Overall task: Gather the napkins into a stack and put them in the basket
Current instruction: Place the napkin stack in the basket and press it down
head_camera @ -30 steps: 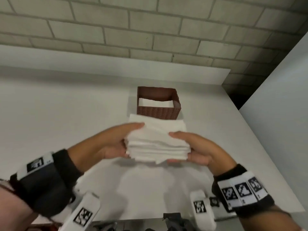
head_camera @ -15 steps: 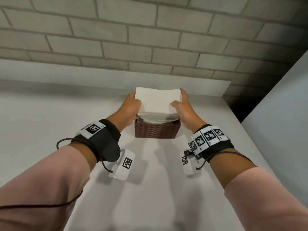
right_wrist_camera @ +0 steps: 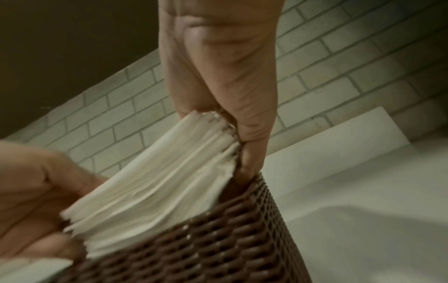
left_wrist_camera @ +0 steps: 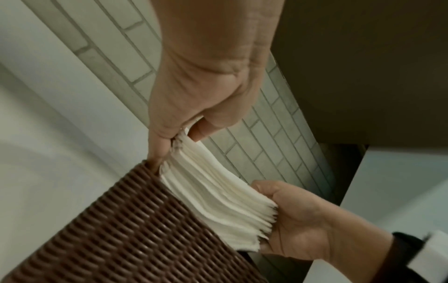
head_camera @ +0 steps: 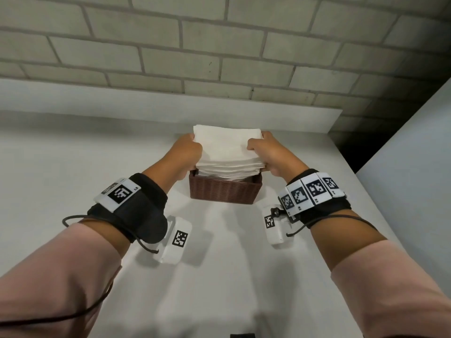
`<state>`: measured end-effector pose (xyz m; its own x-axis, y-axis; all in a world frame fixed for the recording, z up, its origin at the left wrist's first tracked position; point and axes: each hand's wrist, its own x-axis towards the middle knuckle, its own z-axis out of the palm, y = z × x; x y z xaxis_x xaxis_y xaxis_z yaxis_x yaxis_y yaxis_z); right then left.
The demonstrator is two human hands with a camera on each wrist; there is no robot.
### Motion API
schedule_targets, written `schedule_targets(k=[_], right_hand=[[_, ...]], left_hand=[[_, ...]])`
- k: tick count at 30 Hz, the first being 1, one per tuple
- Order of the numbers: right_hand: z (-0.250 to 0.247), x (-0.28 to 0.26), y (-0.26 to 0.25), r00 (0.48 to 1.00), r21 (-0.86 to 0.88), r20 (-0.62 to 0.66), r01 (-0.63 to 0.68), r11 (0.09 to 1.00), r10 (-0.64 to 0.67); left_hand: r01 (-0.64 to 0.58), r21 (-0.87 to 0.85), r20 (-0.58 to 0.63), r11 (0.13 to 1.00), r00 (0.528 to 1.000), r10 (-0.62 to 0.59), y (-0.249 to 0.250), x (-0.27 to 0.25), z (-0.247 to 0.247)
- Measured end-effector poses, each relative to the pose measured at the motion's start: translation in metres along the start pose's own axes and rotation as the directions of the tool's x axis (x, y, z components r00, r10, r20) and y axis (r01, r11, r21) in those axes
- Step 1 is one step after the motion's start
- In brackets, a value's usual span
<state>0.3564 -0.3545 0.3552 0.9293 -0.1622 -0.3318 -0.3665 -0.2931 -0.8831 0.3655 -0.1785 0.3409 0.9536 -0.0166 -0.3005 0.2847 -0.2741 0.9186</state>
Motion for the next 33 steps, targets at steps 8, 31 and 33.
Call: schedule_targets(k=[8, 31, 33], right_hand=[[-0.003, -0.014, -0.042, 0.993, 0.219, 0.017, 0.109, 0.970, -0.116], [0.009, -0.015, 0.005, 0.994, -0.013, -0.049, -0.099, 0.995, 0.098], [0.009, -0.015, 0.001, 0.996, -0.117, -0.015, -0.086, 0.989, 0.085]], left_hand=[[-0.032, -0.529, 0.195, 0.848, 0.968, 0.159, 0.000, -0.021, -0.010], [0.151, -0.207, 0.216, 0.967, 0.971, -0.105, 0.008, -0.002, 0.000], [0.130, -0.149, 0.171, 0.980, 0.980, -0.103, 0.005, -0.006, 0.004]])
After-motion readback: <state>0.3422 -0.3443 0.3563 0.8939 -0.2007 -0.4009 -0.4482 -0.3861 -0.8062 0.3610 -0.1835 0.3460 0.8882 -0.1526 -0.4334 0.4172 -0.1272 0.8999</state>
